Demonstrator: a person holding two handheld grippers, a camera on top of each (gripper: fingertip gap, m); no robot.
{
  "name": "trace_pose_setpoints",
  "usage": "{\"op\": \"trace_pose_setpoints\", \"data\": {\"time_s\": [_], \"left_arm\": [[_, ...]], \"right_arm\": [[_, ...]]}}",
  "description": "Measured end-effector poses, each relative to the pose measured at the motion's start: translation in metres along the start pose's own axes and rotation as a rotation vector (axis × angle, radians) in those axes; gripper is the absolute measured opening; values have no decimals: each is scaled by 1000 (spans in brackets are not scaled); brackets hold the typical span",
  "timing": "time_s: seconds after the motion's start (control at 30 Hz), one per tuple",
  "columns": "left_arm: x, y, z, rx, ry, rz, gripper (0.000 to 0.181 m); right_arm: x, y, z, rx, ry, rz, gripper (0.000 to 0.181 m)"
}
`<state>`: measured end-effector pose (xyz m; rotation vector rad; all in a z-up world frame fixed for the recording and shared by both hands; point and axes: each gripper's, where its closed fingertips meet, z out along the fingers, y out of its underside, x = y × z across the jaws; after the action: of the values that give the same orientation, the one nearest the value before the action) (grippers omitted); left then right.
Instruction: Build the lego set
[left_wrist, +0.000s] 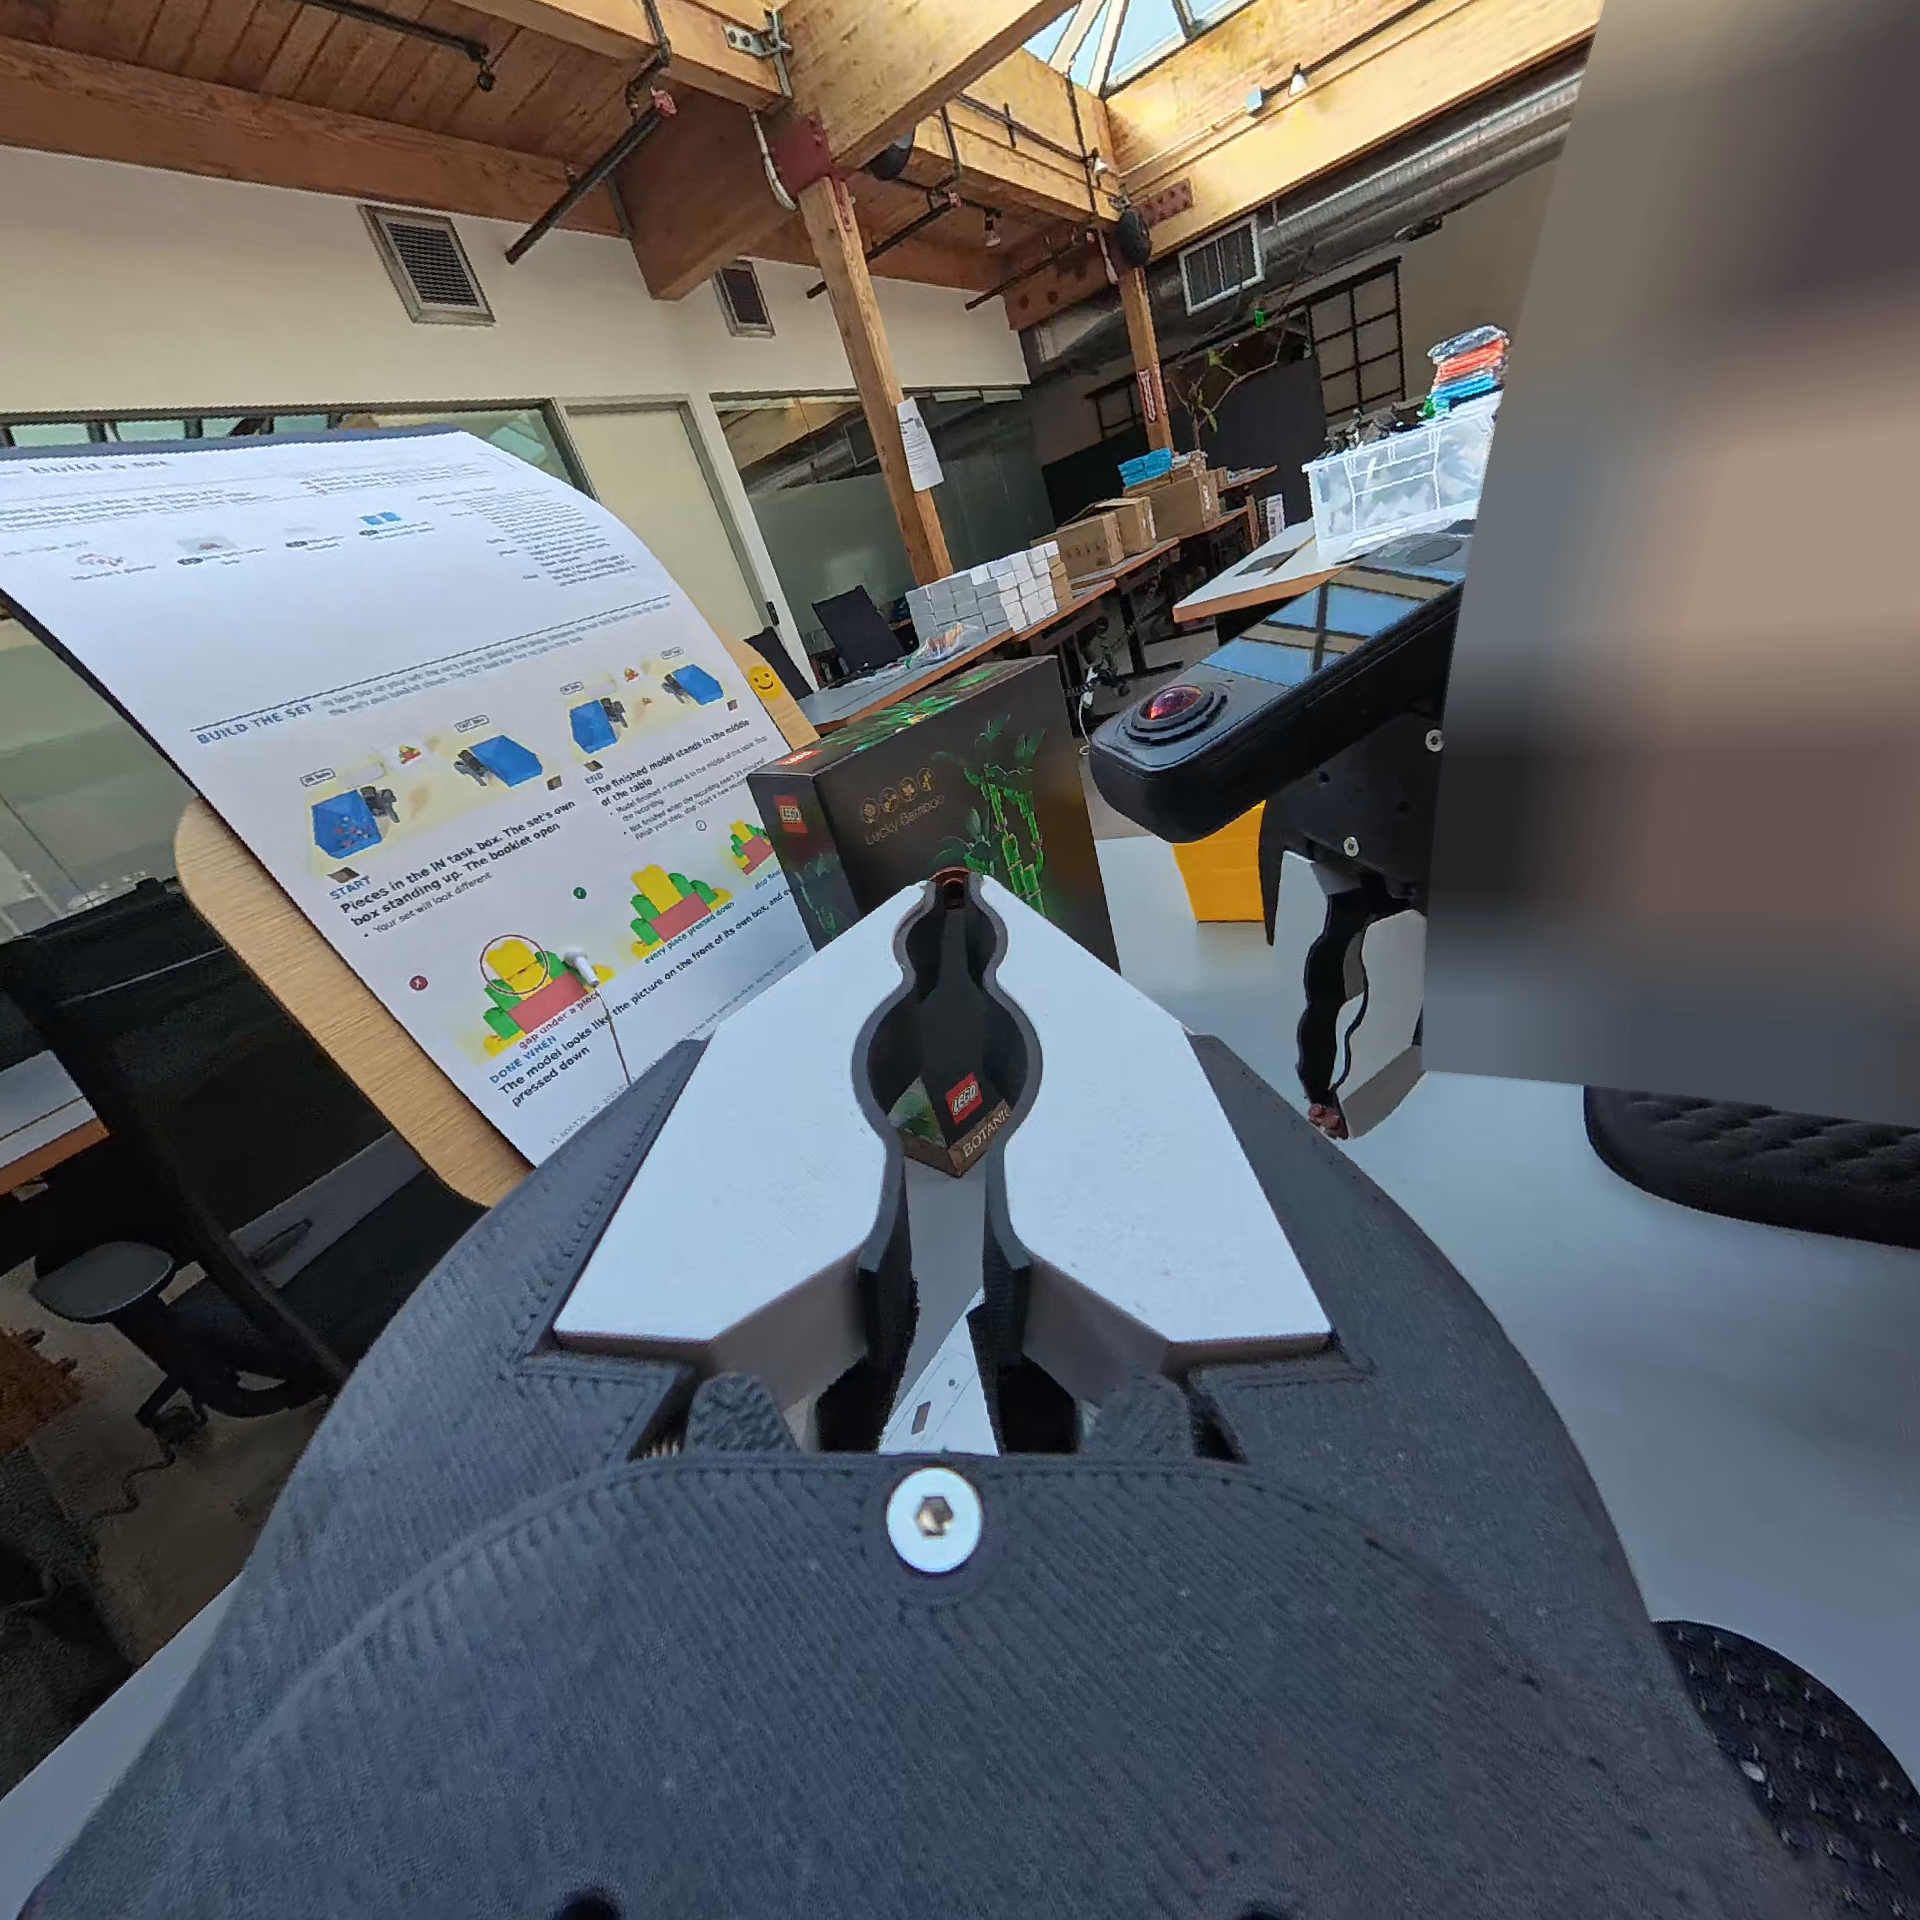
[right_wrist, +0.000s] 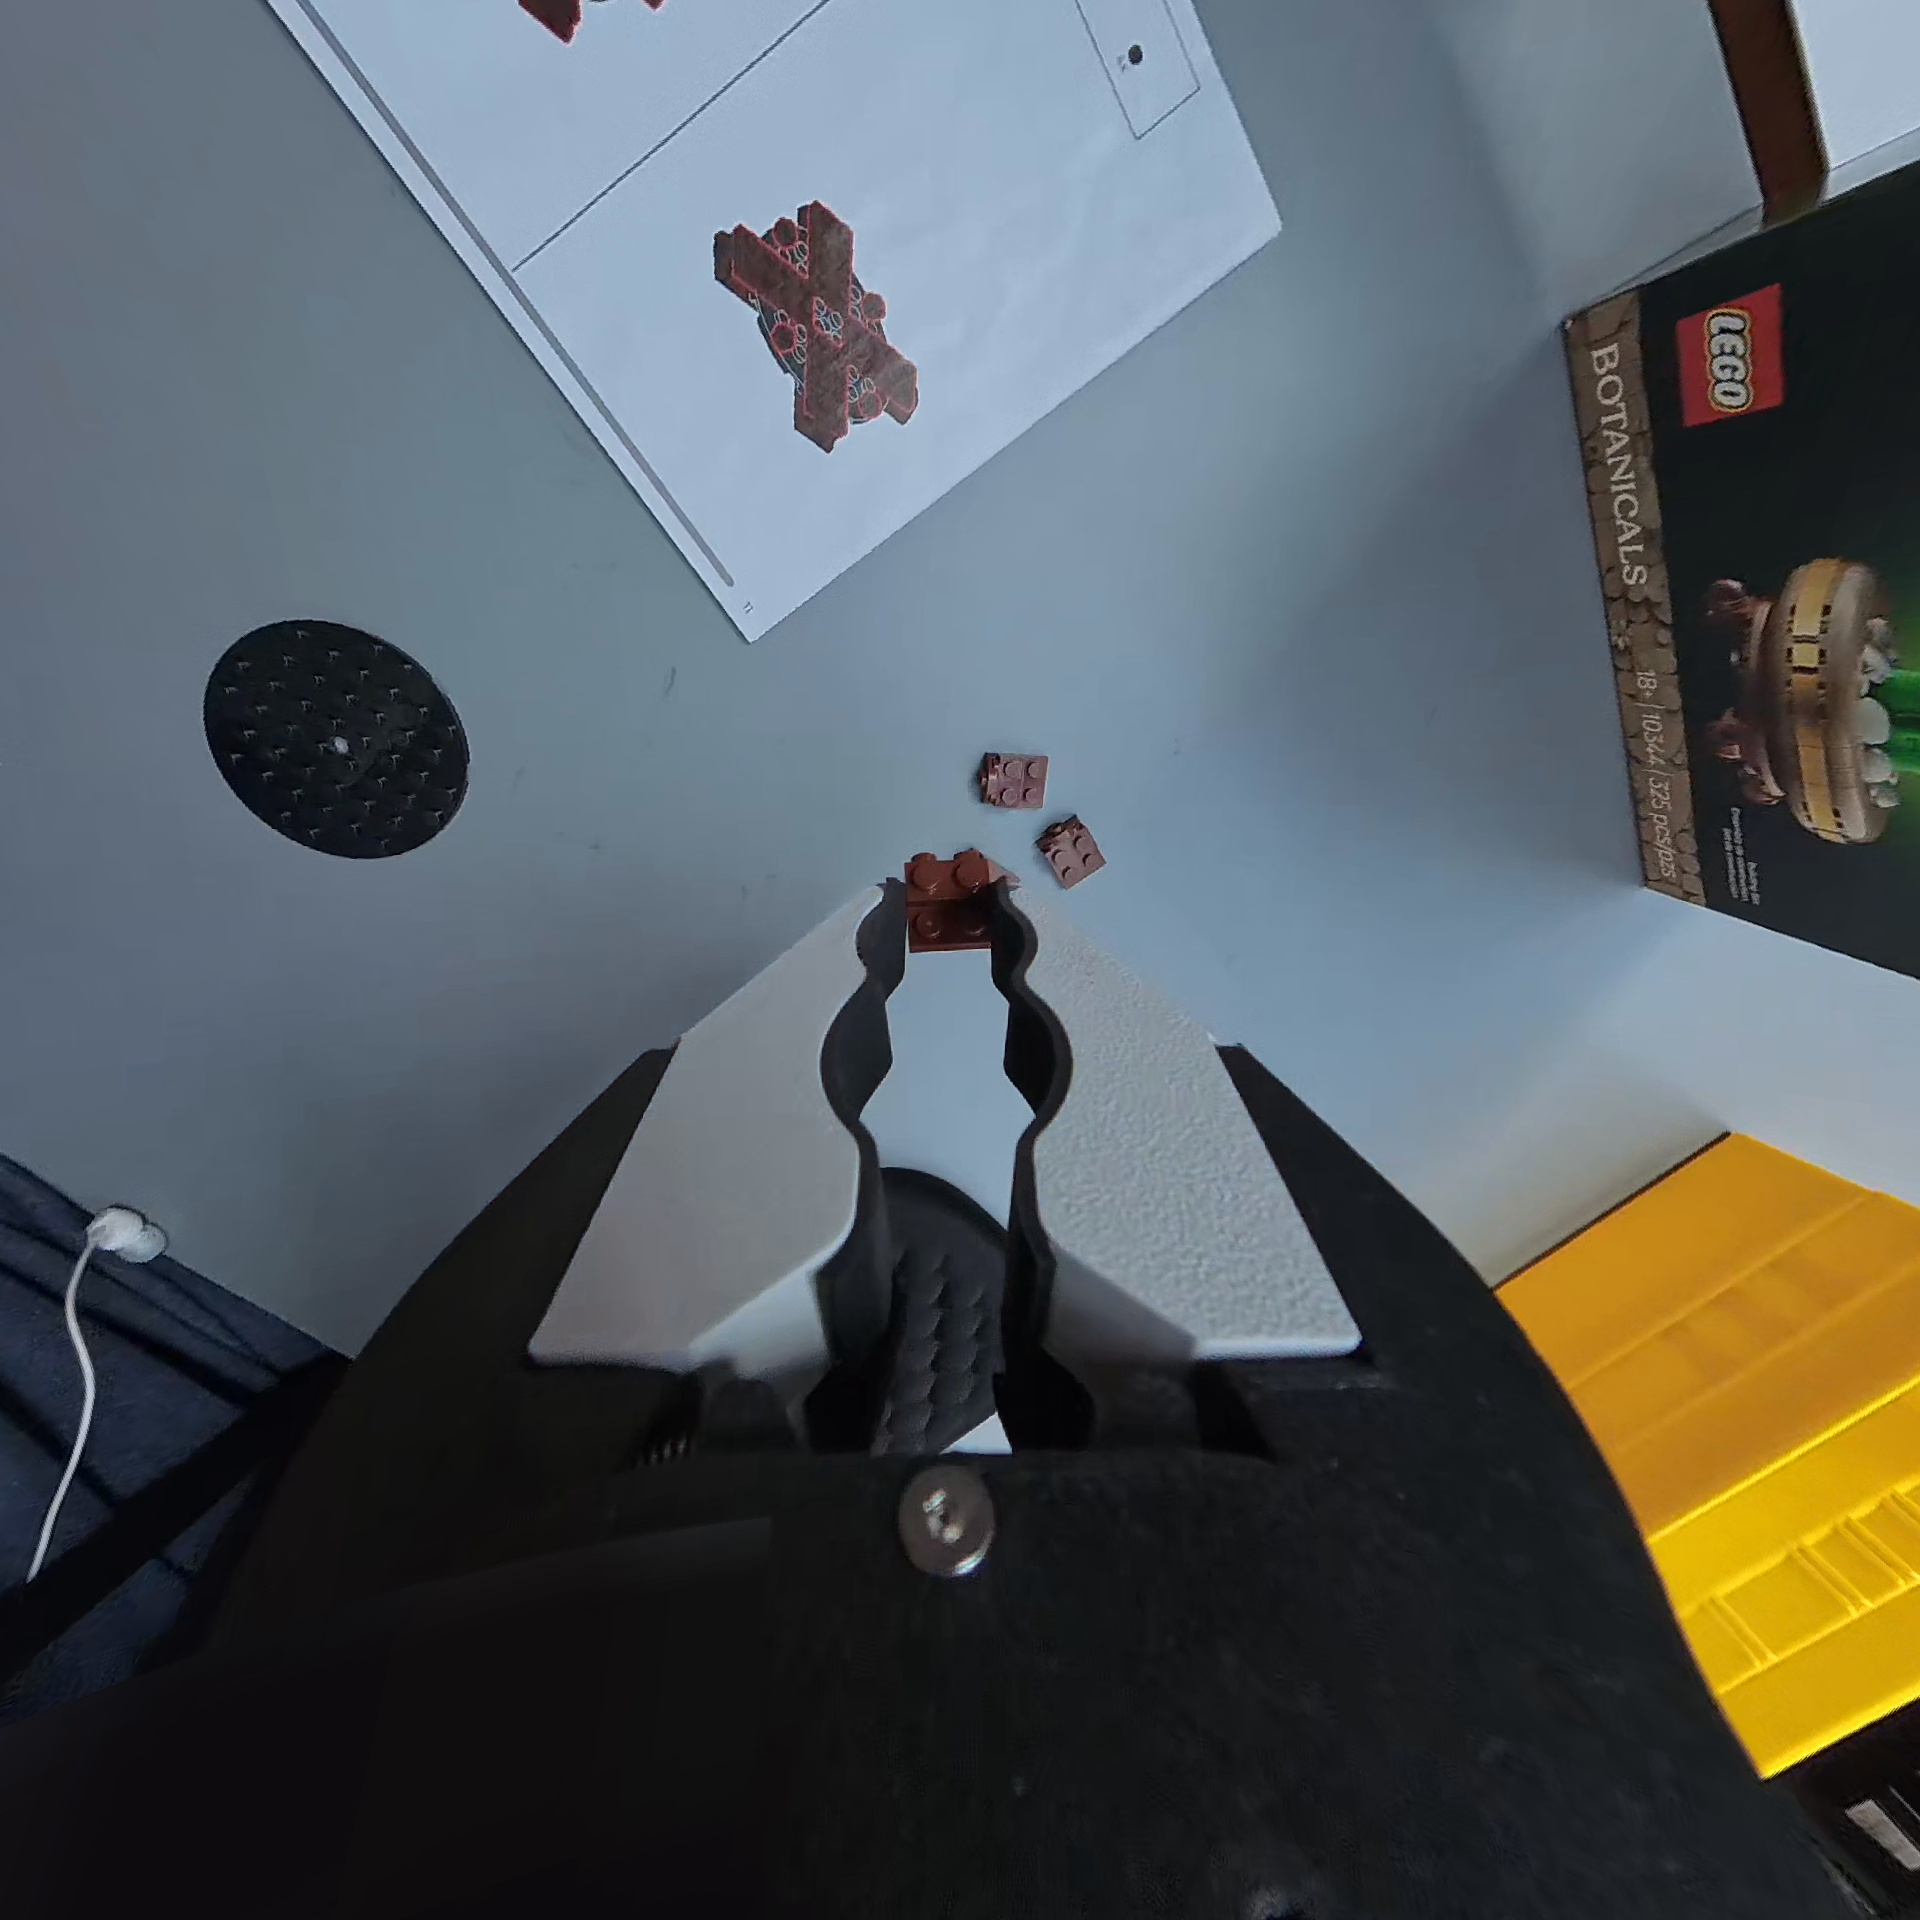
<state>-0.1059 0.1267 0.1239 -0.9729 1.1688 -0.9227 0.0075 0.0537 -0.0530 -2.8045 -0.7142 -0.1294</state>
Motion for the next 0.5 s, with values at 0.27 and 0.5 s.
{"op": "trace_pose_setpoints", "data": {"time_s": [0.27,0.5], "left_arm": [[2,-4,-1,3,-6,12,1],[2,-2,-1,-3,-4,18,1]], "right_arm": [[-3,28,9,-129,-50,6,15],[-6,31,17,-182,-46,-26,15]]}}
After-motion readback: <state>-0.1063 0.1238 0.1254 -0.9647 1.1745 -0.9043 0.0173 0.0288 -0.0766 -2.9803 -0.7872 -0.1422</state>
